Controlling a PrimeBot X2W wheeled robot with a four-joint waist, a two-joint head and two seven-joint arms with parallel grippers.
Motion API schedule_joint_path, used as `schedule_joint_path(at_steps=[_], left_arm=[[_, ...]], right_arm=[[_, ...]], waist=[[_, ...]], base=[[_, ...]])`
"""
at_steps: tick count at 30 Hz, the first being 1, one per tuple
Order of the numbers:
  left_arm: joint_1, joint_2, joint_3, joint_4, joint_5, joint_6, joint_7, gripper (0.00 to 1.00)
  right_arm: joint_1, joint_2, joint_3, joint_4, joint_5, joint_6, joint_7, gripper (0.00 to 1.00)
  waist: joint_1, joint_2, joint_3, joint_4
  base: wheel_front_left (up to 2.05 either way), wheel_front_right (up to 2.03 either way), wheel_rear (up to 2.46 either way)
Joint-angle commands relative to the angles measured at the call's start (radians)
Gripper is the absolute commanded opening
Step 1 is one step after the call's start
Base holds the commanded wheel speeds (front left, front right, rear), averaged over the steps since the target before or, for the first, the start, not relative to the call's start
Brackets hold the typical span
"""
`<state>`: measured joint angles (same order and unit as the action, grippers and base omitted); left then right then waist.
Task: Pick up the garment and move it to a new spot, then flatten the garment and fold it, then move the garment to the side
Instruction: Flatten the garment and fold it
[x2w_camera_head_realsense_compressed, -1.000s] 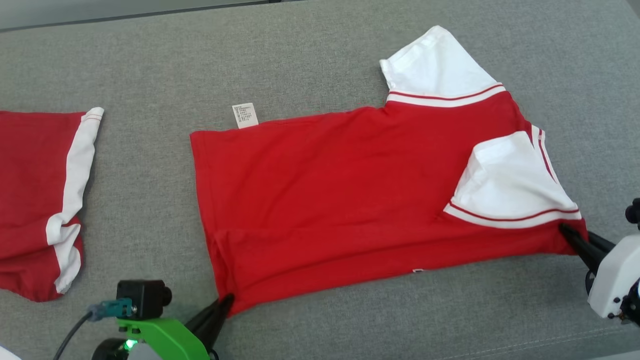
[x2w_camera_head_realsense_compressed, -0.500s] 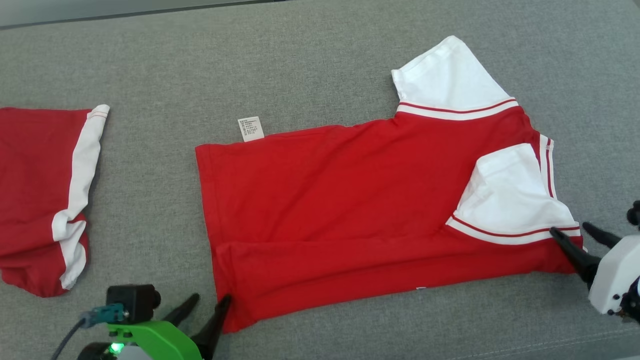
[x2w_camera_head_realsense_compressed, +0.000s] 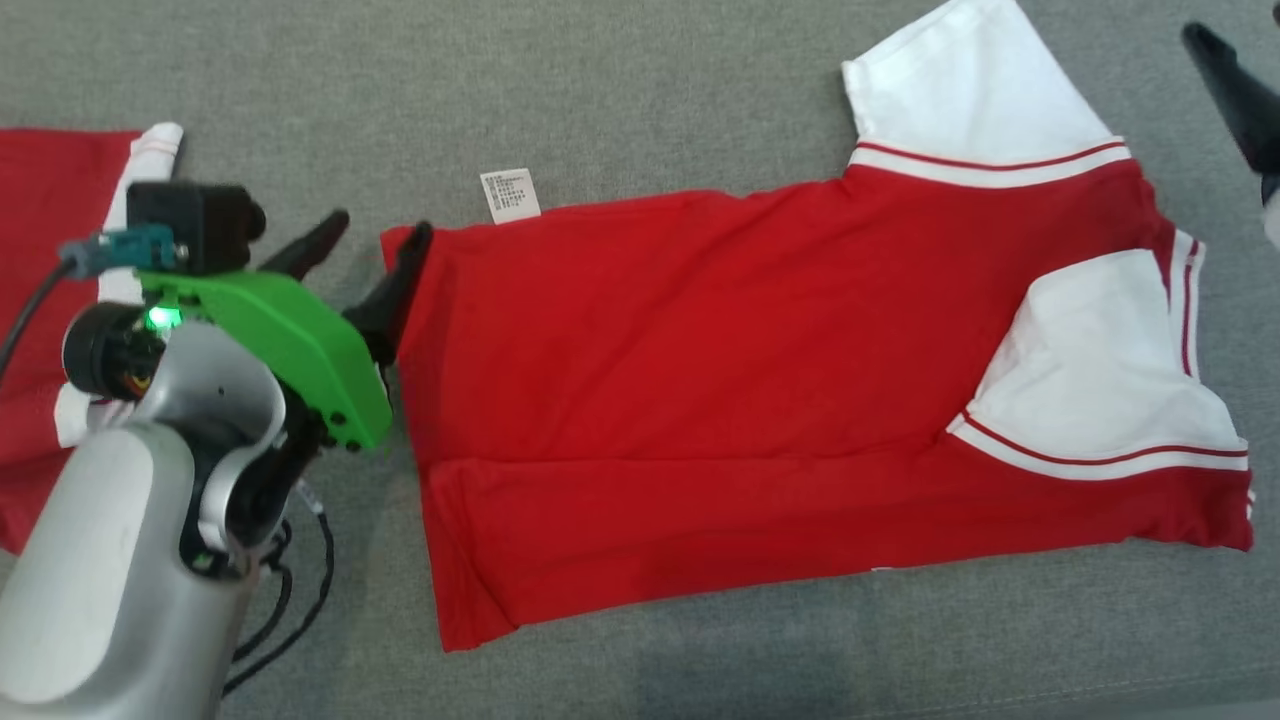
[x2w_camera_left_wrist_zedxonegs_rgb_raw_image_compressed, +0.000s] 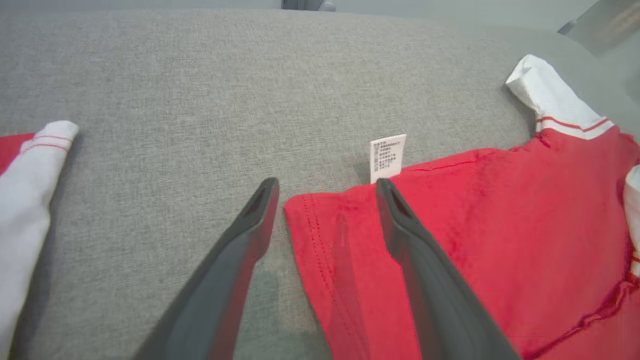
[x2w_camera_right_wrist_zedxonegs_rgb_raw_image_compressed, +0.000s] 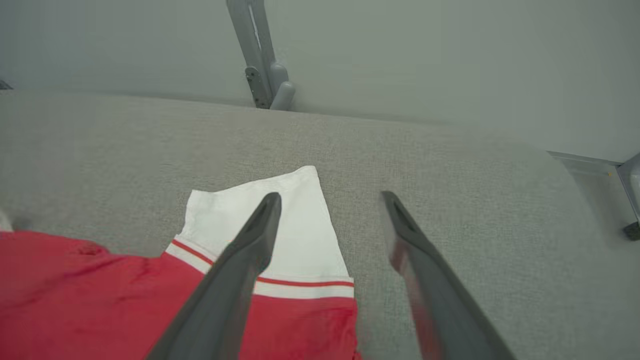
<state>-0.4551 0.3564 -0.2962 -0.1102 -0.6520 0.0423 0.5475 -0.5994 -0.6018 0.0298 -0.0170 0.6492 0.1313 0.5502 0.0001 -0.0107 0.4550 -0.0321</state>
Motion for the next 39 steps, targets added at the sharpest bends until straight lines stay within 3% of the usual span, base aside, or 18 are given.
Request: schedule_joint_path(at_steps=[1,3,6,13,30,39], left_arm=[[-0.068,-0.015,-0.009,0.044,0.013,-0.011,-0.001,1.00],[-0.103,-0.026,-0.017,0.073,0.017,-0.019,-0.004,1.00],[-0.235,-0.073,-0.065,0.221,0.038,-0.063,-0.025,1.00],[-0.237,-0.071,-0.099,0.307,0.049,-0.095,-0.043,1.00],[-0.169,-0.048,-0.091,0.121,-0.036,-0.107,-0.003,1.00],[-0.139,-0.045,-0.119,0.116,-0.065,-0.116,0.033,1.00]], right_arm=[[-0.078,0.028,0.021,0.047,-0.043,-0.001,-0.001,1.00],[-0.128,0.048,0.034,0.078,-0.061,-0.001,-0.004,1.00],[-0.328,0.094,0.091,0.265,-0.151,-0.001,-0.034,1.00],[-0.381,0.093,0.159,0.425,-0.157,-0.001,-0.057,1.00],[-0.344,0.051,0.217,0.531,-0.079,-0.001,-0.109,1.00],[-0.350,0.052,0.252,0.540,-0.056,-0.001,-0.094,1.00]], waist=[[-0.0001,0.0107,0.176,0.058],[-0.0001,0.0107,0.196,0.066],[-0.0001,0.0107,0.270,0.123],[-0.0001,0.0107,0.277,0.154],[-0.0001,0.0107,0.228,0.137],[-0.0001,0.0107,0.233,0.134]], base=[[0.00,0.00,0.00],[0.00,0.00,0.00],[0.00,0.00,0.00],[0.00,0.00,0.00],[0.00,0.00,0.00],[0.00,0.00,0.00]])
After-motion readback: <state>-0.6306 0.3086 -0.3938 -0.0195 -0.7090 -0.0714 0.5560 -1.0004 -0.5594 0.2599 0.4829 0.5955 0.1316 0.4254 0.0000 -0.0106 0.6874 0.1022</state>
